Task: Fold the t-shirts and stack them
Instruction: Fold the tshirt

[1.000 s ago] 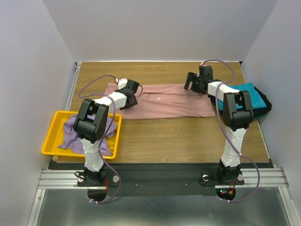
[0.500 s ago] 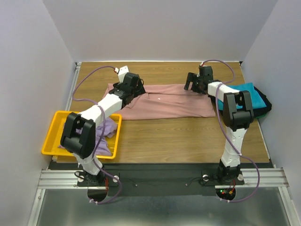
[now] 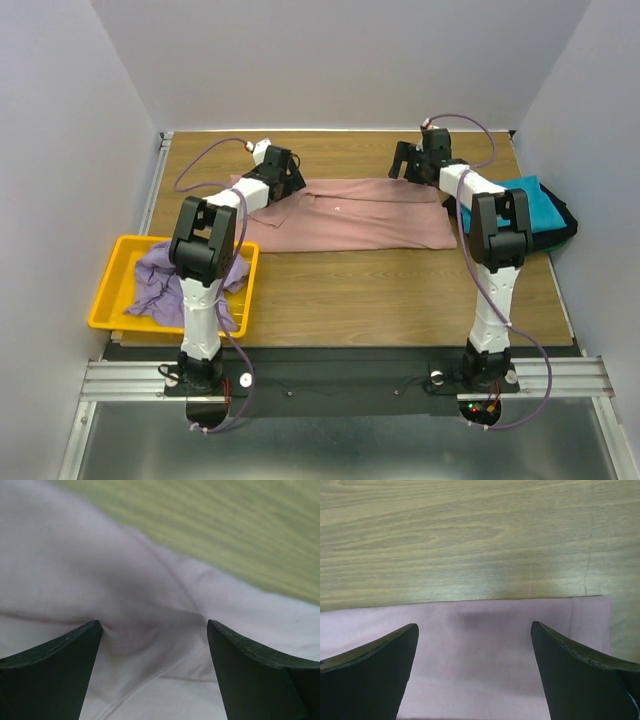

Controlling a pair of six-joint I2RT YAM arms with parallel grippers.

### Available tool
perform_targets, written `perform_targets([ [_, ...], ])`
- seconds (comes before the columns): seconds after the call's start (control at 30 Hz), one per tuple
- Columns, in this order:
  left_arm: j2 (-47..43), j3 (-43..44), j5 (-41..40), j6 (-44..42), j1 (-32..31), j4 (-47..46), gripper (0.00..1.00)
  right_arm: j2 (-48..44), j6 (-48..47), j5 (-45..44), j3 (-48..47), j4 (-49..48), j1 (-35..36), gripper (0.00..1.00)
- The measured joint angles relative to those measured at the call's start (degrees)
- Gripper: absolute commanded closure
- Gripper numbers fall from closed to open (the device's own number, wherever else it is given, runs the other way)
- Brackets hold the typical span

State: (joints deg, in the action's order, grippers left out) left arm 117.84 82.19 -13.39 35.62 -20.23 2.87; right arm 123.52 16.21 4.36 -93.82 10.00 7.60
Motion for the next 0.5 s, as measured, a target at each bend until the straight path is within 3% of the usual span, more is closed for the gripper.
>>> perform_targets([
  [0.27, 11.0, 15.4, 4.6, -0.2, 1.7, 1.2, 0.01, 2.6, 0.7, -0.2, 1.7, -2.2, 0.0, 0.00],
  [0.43, 20.4, 31.3, 8.7, -0.1, 2.4, 4.7, 0.01, -3.7, 3.6, -0.5, 11.3, -4.4, 0.3, 0.00],
  [0.5, 23.8, 37.0, 11.6, -0.1, 2.7, 5.7, 0.01, -10.4, 5.6, -1.6, 20.6, -4.4, 1.2, 0.00],
])
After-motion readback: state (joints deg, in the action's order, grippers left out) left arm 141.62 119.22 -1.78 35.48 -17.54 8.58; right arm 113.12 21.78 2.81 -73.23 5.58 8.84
